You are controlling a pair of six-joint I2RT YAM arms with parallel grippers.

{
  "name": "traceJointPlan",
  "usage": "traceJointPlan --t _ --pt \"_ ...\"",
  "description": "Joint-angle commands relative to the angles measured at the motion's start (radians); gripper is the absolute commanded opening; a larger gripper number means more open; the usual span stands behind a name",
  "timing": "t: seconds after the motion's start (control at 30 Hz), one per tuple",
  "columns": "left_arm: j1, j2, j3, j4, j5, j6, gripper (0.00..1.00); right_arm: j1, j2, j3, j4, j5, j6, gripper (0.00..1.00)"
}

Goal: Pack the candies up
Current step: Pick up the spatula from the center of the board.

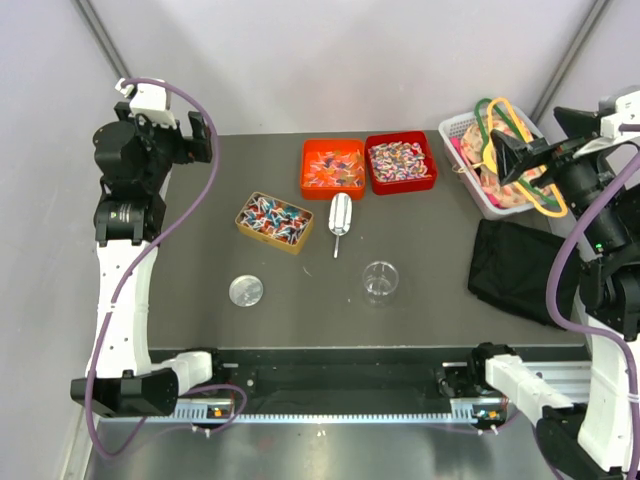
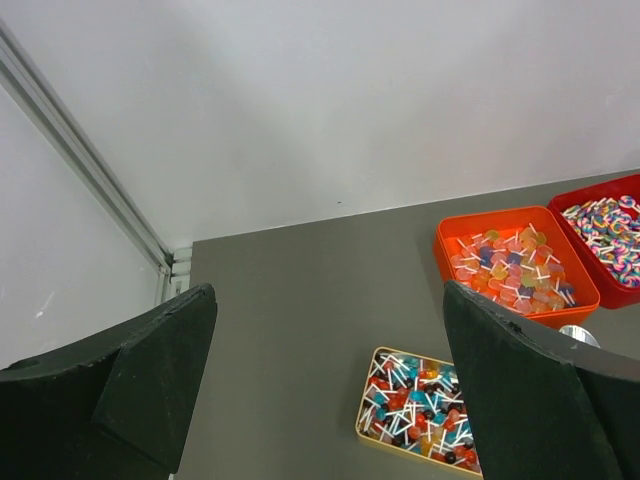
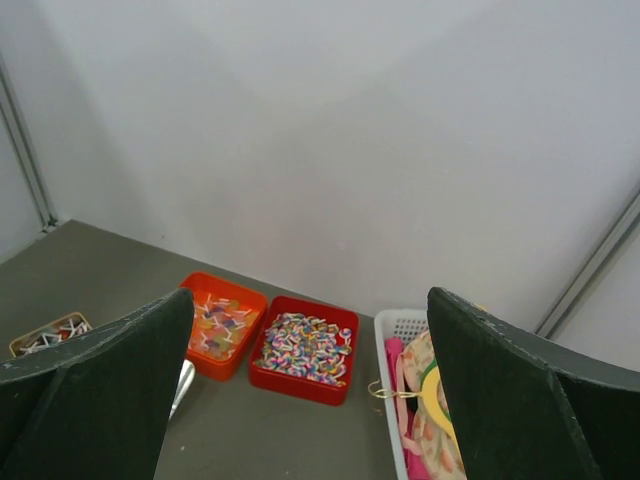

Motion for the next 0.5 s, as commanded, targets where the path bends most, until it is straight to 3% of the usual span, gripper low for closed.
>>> traceJointPlan --t 0.0,0.47 --pt "0.003 -0.004 0.006 0.041 0.005 -0.016 0.99 -0.014 0.014 0.037 0.026 -0.053 0.018 0.99" --pt "0.0 0.03 -0.098 0.111 0.052 0.061 0.99 -0.005 0.118 -0.064 0.043 -0.22 0.069 0.99"
